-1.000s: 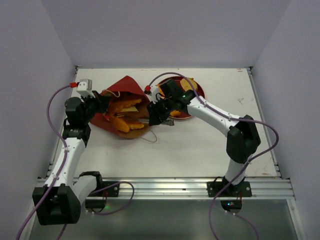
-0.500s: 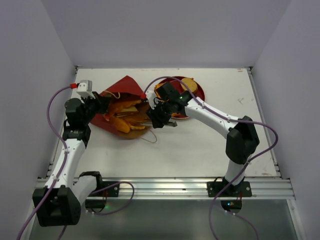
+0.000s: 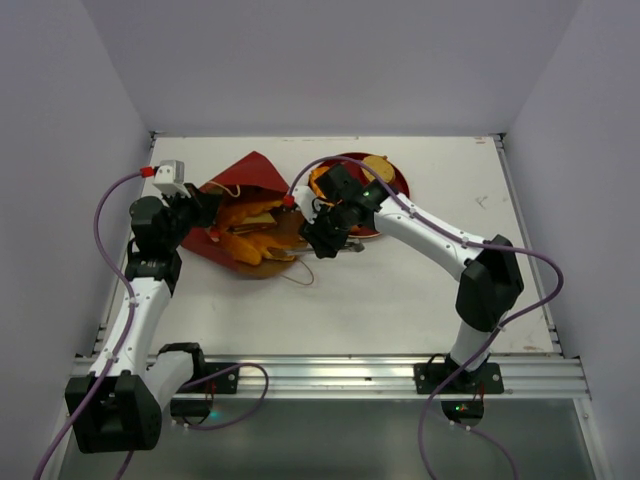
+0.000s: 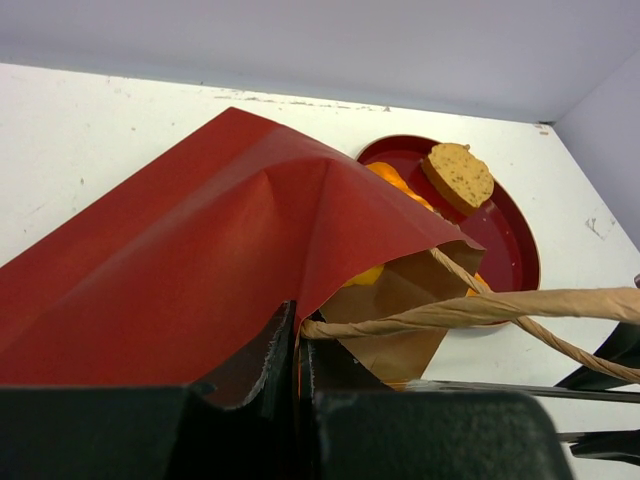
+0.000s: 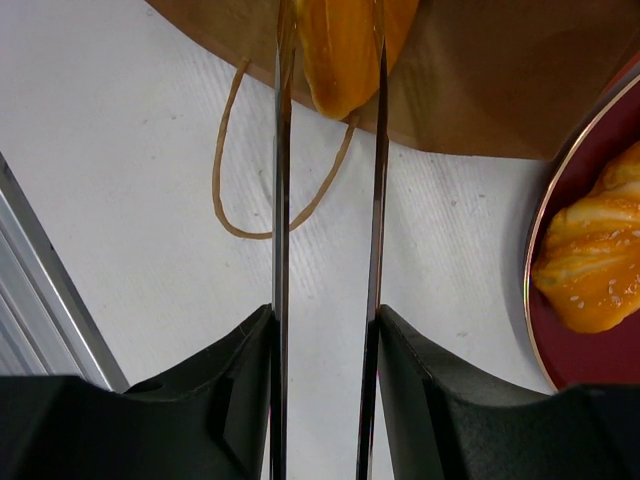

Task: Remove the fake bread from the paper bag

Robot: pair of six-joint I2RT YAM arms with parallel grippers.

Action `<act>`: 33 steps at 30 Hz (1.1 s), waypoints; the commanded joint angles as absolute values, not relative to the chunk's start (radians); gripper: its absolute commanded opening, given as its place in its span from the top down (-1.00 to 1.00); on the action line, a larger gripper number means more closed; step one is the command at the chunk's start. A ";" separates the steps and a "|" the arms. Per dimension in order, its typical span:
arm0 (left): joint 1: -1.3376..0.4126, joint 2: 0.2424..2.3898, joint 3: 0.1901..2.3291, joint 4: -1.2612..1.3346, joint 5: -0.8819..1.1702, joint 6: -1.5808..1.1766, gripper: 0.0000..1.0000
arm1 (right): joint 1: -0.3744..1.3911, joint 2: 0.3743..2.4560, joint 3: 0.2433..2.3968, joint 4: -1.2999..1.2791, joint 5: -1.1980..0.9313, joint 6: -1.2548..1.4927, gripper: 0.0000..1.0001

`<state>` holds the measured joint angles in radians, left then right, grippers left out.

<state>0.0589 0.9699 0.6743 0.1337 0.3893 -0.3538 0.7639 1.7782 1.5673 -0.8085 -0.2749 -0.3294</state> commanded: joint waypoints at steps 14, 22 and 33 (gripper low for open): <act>0.067 0.951 0.666 0.173 0.396 -0.330 0.83 | 0.785 1.827 1.658 -0.854 -0.241 -0.365 0.02; 0.067 0.950 0.664 0.175 0.397 -0.330 0.83 | 0.808 1.850 1.660 -0.856 -0.190 -0.377 0.03; 0.067 0.946 0.663 0.175 0.394 -0.328 0.83 | 0.818 1.842 1.663 -0.861 -0.163 -0.370 0.66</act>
<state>0.0589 0.9642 0.6674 0.1341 0.3901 -0.3477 0.8116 1.8595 1.6192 -0.8593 -0.1810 -0.3641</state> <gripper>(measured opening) 0.084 0.406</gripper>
